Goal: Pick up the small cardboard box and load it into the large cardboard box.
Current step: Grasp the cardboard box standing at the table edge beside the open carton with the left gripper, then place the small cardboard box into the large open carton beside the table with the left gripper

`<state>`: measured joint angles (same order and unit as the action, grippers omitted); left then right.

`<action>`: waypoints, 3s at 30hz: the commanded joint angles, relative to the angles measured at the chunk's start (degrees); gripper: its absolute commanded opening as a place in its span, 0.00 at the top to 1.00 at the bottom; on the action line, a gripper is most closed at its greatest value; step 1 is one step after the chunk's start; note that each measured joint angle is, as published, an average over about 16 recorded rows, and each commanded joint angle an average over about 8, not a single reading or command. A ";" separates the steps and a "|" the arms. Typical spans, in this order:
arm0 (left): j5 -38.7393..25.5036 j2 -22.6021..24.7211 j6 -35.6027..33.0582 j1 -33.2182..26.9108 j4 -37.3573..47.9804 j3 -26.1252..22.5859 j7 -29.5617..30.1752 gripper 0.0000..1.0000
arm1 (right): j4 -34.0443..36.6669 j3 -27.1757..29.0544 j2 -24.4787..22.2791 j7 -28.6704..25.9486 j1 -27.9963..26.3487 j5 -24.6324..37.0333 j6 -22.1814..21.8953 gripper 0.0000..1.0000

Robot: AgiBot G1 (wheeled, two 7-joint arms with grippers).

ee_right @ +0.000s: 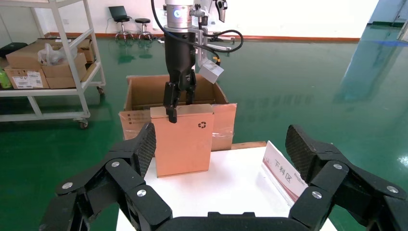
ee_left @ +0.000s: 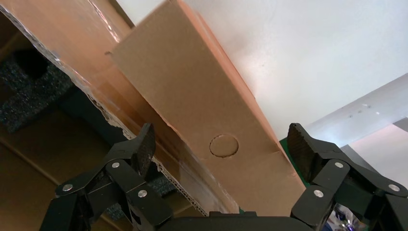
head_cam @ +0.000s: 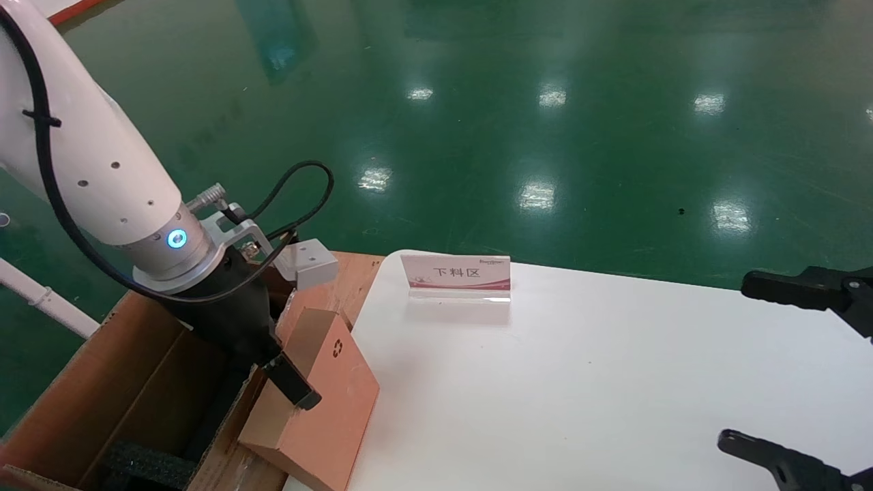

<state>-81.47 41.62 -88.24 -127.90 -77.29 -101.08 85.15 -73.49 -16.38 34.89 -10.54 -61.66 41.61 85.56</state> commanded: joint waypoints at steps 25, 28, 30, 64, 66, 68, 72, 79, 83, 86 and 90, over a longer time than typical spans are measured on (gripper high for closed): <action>0.24 0.25 0.67 0.11 -0.06 -1.96 -0.18 1.00 | 0.02 -0.02 -0.02 0.02 0.01 -0.03 -0.03 1.00; 0.22 0.24 0.65 0.12 -0.06 -1.91 -0.18 1.00 | 0.02 -0.02 -0.02 0.02 0.01 -0.03 -0.03 1.00; 0.21 0.23 0.63 0.12 -0.06 -1.87 -0.18 1.00 | 0.02 -0.02 -0.02 0.02 0.01 -0.03 -0.03 1.00; 3.25 0.60 -0.17 -9.52 4.55 3.33 -4.02 1.00 | 0.06 -0.07 -0.02 0.05 -0.02 -0.05 -0.02 1.00; 3.26 1.05 -0.85 -12.08 6.32 4.11 -5.29 1.00 | 0.07 -0.08 -0.02 0.05 -0.03 -0.06 -0.02 1.00; 2.80 1.70 -1.49 -14.84 8.56 4.51 -6.99 1.00 | 0.07 -0.09 -0.02 0.06 -0.03 -0.06 -0.02 1.00; 1.43 3.32 -2.63 -20.60 13.77 3.62 -11.54 1.00 | 0.07 -0.10 -0.03 0.07 -0.03 -0.07 -0.03 1.00; 0.01 4.86 -3.43 -29.83 22.85 -5.04 -20.41 1.00 | 0.07 -0.13 -0.04 0.08 -0.04 -0.09 -0.04 1.00; 1.09 4.86 -3.52 -33.36 26.49 -11.80 -23.56 1.00 | 0.07 -0.14 -0.05 0.09 -0.04 -0.10 -0.04 1.00; 2.87 4.55 -3.62 -34.74 27.59 -17.31 -24.72 1.00 | 0.07 -0.15 -0.05 0.09 -0.04 -0.11 -0.05 0.90; 6.10 4.08 -3.68 -35.47 27.19 -25.40 -25.36 1.00 | 0.07 -0.17 -0.06 0.10 -0.05 -0.12 -0.05 0.40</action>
<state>-75.22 45.80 -91.79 -163.13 -50.34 -126.39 60.07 -73.41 -16.55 34.83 -10.45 -61.71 41.50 85.50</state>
